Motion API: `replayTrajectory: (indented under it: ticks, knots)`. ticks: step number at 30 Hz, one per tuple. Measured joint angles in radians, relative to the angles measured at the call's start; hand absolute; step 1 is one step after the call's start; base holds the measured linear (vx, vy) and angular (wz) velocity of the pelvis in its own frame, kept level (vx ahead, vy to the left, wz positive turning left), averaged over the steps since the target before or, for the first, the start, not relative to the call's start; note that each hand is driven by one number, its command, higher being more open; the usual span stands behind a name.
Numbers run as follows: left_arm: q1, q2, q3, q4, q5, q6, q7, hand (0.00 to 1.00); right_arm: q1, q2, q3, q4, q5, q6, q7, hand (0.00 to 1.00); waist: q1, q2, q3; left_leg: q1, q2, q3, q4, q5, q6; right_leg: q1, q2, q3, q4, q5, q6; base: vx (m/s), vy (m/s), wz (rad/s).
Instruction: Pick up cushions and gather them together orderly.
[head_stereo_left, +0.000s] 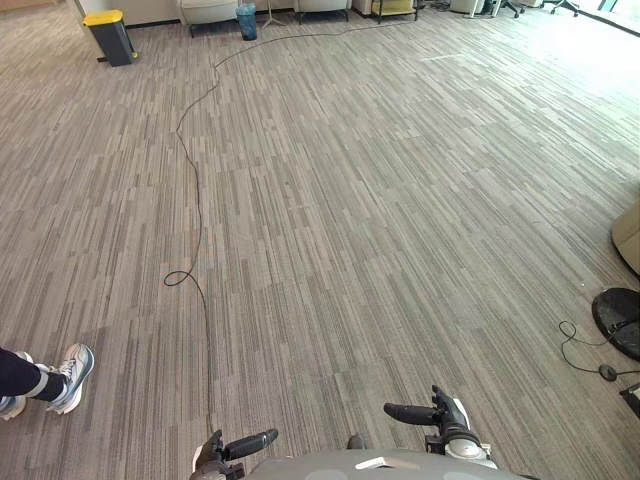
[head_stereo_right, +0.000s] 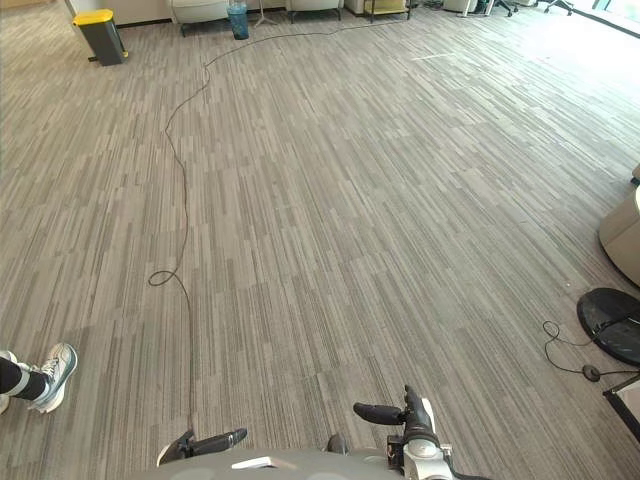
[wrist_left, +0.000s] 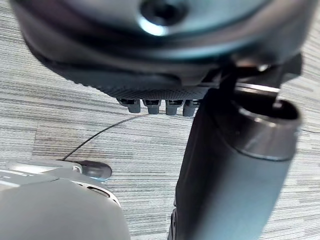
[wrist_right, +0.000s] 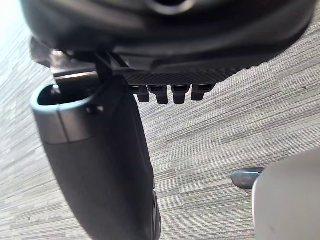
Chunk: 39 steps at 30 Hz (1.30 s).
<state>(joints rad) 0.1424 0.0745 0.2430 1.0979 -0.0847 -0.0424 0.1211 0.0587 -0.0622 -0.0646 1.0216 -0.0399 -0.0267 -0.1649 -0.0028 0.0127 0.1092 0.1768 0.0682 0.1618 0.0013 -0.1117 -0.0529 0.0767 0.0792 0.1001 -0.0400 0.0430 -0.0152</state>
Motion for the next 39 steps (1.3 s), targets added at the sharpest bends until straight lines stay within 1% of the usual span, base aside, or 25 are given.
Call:
replayTrajectory:
  ticks: [4,10,15,23,26,30,32,36,37,38,39]
  knots:
    - [-0.003,0.0,0.0,0.004,0.007,0.0,0.0,1.0,-0.007,0.01,-0.03,0.019,-0.018,0.0,0.0,1.0,0.002,0.0,0.0,0.006,-0.003,-0.008,0.0,0.001,0.001,0.01,-0.004,-0.013,-0.001,0.0,0.0,-0.01,0.001,0.07]
    - [-0.003,0.004,-0.004,0.009,0.018,-0.001,-0.002,1.0,-0.028,0.013,-0.033,0.052,-0.052,0.001,0.0,1.0,0.002,-0.003,-0.001,0.0,-0.008,-0.018,0.002,0.006,0.006,0.013,-0.011,-0.024,-0.002,0.0,0.0,-0.06,-0.014,0.05]
    - [0.003,0.011,-0.005,0.025,0.018,0.0,-0.007,1.0,-0.038,0.016,-0.033,0.073,-0.059,0.003,0.002,1.0,0.005,-0.011,-0.001,-0.001,-0.012,-0.039,-0.016,0.023,0.008,0.014,-0.015,-0.045,-0.006,0.0,0.001,-0.04,-0.031,0.13]
    - [0.004,0.019,-0.003,0.025,0.018,0.0,-0.019,1.0,-0.045,0.026,-0.055,0.09,-0.078,0.005,0.006,1.0,0.011,-0.025,-0.003,-0.016,-0.018,-0.068,-0.02,0.026,0.009,0.013,-0.023,-0.072,-0.017,-0.001,0.002,0.01,-0.012,0.1]
    - [-0.001,0.019,-0.004,0.025,0.022,-0.001,-0.021,1.0,-0.044,0.028,-0.075,0.097,-0.077,0.008,0.009,1.0,0.021,-0.026,-0.003,-0.017,-0.025,-0.079,-0.03,0.03,0.014,0.013,-0.03,-0.082,-0.018,-0.006,0.009,0.03,0.018,0.11]
    - [-0.003,0.021,-0.005,0.024,0.038,-0.003,-0.023,1.0,-0.044,0.029,-0.077,0.101,-0.076,0.01,0.011,1.0,0.023,-0.03,-0.005,-0.022,-0.037,-0.105,-0.04,0.037,0.025,0.013,-0.044,-0.108,-0.018,-0.014,0.021,0.02,0.028,0.21]
    - [-0.003,0.022,-0.005,0.025,0.038,-0.008,-0.025,1.0,-0.044,0.037,-0.112,0.103,-0.075,0.014,0.013,1.0,0.025,-0.033,-0.006,-0.023,-0.047,-0.117,-0.047,0.04,0.03,0.012,-0.054,-0.119,-0.016,-0.02,0.029,0.02,0.05,0.16]
    - [-0.003,0.026,-0.004,0.024,0.038,-0.013,-0.036,1.0,-0.044,0.044,-0.133,0.105,-0.073,0.023,0.013,1.0,0.029,-0.04,-0.004,-0.025,-0.061,-0.121,-0.047,0.037,0.038,0.009,-0.068,-0.124,-0.006,-0.029,0.043,0.02,0.05,0.06]
    - [-0.004,0.026,-0.002,0.022,0.038,-0.013,-0.038,1.0,-0.044,0.046,-0.134,0.103,-0.071,0.024,0.012,1.0,0.032,-0.044,-0.002,-0.027,-0.066,-0.121,-0.039,0.03,0.051,-0.001,-0.075,-0.124,0.017,-0.043,0.051,0.02,0.056,0.02]
    - [-0.003,0.027,0.001,0.018,0.038,-0.014,-0.04,1.0,-0.043,0.053,-0.134,0.099,-0.062,0.024,0.012,1.0,0.034,-0.051,0.001,-0.04,-0.072,-0.12,-0.016,0.016,0.064,-0.028,-0.084,-0.125,0.073,-0.073,0.061,0.02,0.058,0.03]
    - [-0.004,0.028,0.004,0.014,0.037,-0.014,-0.041,1.0,-0.041,0.054,-0.135,0.093,-0.051,0.025,0.012,1.0,0.036,-0.055,0.003,-0.048,-0.078,-0.119,0.005,0.002,0.071,-0.047,-0.093,-0.127,0.117,-0.097,0.071,0.01,0.082,0.06]
